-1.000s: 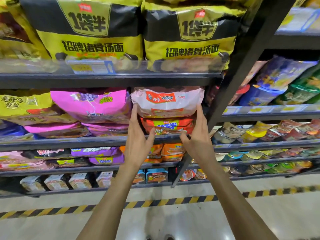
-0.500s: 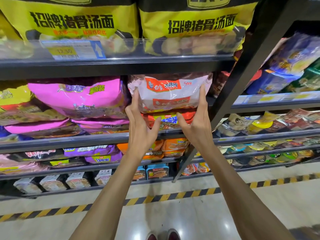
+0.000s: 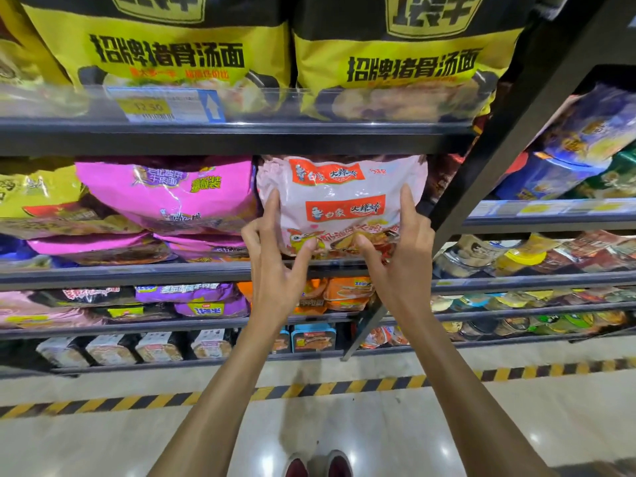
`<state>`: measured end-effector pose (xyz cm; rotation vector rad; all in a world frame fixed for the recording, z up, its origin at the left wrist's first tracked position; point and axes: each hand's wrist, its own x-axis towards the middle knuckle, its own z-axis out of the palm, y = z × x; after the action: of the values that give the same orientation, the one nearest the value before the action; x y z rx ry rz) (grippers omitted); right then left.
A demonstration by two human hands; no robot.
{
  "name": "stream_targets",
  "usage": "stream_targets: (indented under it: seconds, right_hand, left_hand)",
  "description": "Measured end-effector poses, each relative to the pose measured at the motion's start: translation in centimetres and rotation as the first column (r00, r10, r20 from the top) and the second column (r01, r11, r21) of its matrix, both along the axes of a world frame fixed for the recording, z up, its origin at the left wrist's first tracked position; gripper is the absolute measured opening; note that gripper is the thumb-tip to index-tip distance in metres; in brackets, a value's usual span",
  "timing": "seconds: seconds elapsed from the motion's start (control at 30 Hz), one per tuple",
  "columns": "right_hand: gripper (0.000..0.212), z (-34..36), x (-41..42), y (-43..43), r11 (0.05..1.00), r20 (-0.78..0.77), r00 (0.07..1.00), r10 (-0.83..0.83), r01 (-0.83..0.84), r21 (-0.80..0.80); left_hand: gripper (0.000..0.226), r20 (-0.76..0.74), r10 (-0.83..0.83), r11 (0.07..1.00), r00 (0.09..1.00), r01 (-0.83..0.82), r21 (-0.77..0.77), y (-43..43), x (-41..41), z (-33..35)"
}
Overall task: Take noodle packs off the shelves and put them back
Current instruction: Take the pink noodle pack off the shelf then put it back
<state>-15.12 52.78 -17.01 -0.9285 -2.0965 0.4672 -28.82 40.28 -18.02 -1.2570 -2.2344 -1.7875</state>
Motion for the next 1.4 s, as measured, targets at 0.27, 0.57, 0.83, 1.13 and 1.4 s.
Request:
stream_targets:
  seconds: [0.27,0.57,0.83,1.13,1.4]
  right_hand:
    - [0.089,0.0,0.1,1.2,0.971,-0.001,0.985,0.175,-0.173,-0.162]
    - [0.09,0.5,1.3,0.1,0.967,-0.164,0.977,0.134,-0.165,-0.192]
    - [0.09,2.6,3.3,0.0,0.901,-0.182,0.949,0.258,-0.304,-0.31]
    - [0.094,4.5,6.4,-1.7,0.846,-0.199,0.946,0.257,-0.319,-0.427]
    - [0.09,7.0,10.2,-5.3,0.792,-0.219,0.919,0.329,-0.395,-0.465]
  left_hand:
    - [0.102,0.046,-0.145,0.986,0.988,0.148,-0.076,0.6,-0.5,0.0]
    - [0.1,0.166,-0.137,0.99,0.977,0.131,0.045,-0.2,0.2,1.6]
    - [0.095,0.21,-0.077,0.997,0.975,0.075,0.016,-1.4,2.7,3.1]
    - [0.088,0.247,-0.059,0.997,0.967,0.071,-0.04,-3.9,5.5,4.6]
    - [0.082,0.279,-0.022,0.998,0.96,0.038,-0.05,-6.7,9.0,5.7]
